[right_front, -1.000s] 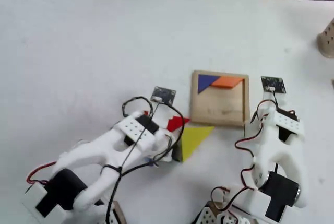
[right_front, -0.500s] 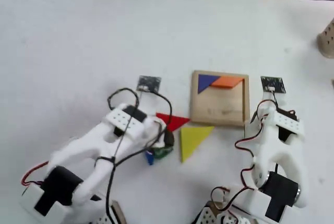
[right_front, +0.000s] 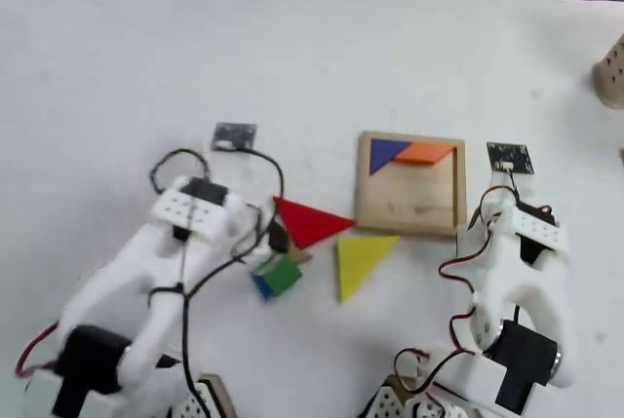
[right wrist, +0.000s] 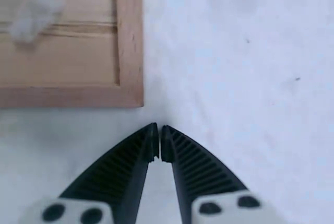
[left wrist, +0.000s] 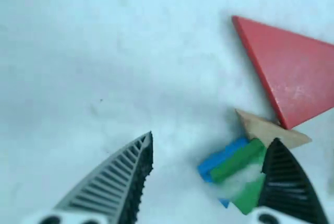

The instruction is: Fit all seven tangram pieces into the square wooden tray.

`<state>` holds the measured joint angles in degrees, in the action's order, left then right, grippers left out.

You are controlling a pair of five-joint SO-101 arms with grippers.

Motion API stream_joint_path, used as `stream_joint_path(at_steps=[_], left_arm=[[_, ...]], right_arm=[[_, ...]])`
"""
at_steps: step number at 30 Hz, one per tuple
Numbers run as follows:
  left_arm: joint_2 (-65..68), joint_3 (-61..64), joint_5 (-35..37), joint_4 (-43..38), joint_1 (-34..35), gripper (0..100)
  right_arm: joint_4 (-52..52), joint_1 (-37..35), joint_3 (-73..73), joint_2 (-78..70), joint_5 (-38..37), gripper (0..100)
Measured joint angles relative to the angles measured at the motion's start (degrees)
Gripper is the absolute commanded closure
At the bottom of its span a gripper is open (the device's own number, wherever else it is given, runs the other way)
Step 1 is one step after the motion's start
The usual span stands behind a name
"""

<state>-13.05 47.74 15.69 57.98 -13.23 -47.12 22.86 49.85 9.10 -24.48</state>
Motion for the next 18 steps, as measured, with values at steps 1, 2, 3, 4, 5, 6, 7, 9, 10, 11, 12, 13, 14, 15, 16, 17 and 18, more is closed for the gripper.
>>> stream_joint_path(at_steps=[1,2,3,4,5,6,7,9,10,11,12,13,14,15,16,17,18], left_arm=[[-1.76,0.26,-1.32,0.53,1.58,66],[-3.69,1.05,-2.46,0.97,2.55,66],[-5.89,2.29,-3.52,1.05,2.90,66],[-7.91,3.78,-4.22,1.05,2.81,66],[-9.93,5.36,-4.92,1.05,2.64,66],[-11.96,6.86,-5.10,1.05,2.29,66],[-14.15,8.35,-5.27,1.05,1.67,66],[-17.76,10.81,-5.36,1.05,-0.26,67],[-19.16,11.96,-5.36,1.05,-1.41,67],[-20.31,12.92,-5.45,1.14,-2.55,67],[-21.27,13.71,-5.89,1.76,-3.69,67],[-21.80,13.89,-6.86,2.55,-5.01,67],[-22.15,13.89,-8.70,3.60,-6.42,67],[-22.51,14.07,-11.16,4.92,-8.00,67],[-22.68,14.33,-14.15,6.42,-9.67,67],[-22.68,14.42,-17.23,7.74,-11.16,67],[-22.86,14.42,-19.52,8.53,-12.75,67]], right_arm=[[0.00,0.00,0.00,0.00,0.00,98.1],[0.00,0.00,0.00,0.00,0.00,98.1],[0.00,0.00,0.00,0.00,0.00,98.1],[0.00,0.00,0.00,0.00,0.00,98.1],[0.00,0.00,0.00,0.00,0.00,98.1],[0.00,0.00,0.00,0.00,0.00,98.1],[0.00,0.00,0.00,0.00,0.00,98.1],[0.00,0.00,0.00,0.00,0.00,98.1],[0.00,0.00,0.00,0.00,0.00,98.1],[0.00,0.00,0.00,0.00,0.00,98.1],[0.00,0.00,0.00,0.00,0.00,98.1],[0.00,0.00,0.00,0.00,0.00,98.1],[0.00,0.00,0.00,0.00,0.00,98.1],[0.00,0.00,0.00,0.00,0.00,98.1],[0.00,0.00,0.00,0.00,0.00,98.1],[0.00,0.00,0.00,0.00,0.00,98.1],[0.00,0.00,0.00,0.00,0.00,98.1]])
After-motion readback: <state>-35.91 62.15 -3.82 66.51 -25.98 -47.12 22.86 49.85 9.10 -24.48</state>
